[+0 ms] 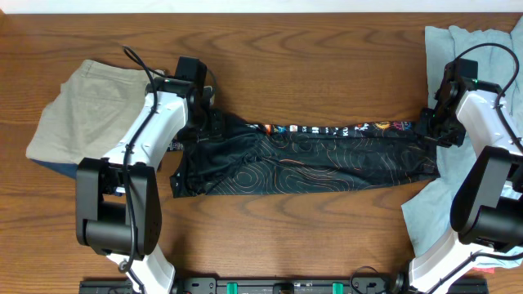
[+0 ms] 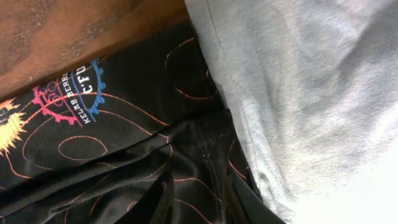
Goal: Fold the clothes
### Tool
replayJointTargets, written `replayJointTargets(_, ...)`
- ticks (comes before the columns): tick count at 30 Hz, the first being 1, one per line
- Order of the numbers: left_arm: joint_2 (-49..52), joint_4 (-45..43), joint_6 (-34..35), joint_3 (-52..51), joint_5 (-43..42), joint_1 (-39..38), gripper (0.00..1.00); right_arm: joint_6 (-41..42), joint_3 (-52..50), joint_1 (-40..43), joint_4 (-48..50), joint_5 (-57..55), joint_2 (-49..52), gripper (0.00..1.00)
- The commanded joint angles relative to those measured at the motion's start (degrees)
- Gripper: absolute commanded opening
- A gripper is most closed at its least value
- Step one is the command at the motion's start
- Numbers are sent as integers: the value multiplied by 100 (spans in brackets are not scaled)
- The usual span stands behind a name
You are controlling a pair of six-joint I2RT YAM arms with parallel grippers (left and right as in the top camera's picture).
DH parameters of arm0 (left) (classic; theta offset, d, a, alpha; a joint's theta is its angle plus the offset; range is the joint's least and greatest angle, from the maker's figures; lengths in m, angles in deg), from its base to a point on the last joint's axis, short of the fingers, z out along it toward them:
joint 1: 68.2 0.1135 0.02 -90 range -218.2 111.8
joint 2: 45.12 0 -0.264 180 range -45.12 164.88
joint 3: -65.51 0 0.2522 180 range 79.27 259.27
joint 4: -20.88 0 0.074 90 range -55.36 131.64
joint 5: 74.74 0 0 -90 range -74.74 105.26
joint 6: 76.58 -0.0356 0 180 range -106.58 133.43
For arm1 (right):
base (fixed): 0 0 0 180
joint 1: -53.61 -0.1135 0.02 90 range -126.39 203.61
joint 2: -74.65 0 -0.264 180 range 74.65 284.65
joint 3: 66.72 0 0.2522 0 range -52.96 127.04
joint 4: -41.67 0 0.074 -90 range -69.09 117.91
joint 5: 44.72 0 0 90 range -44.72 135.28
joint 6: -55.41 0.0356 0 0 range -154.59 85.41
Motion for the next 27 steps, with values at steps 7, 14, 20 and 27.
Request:
replayJointTargets(7,39,702,-15,-28,374,2,69,15,-26,-133,-22,-13,-11,26)
replayJointTargets(14,39,734,-15,-175,841,2,70,15,-26,-133,-28,-13,-11,27)
replayJointTargets(20,39,286,-13,-817,686,-2,59,15,-26,-133,-33,-13,-11,27)
replayJointTargets(27,-17,555,-13,-1185,638,61,6,-48,-26,-133,-63,-24,-11,26)
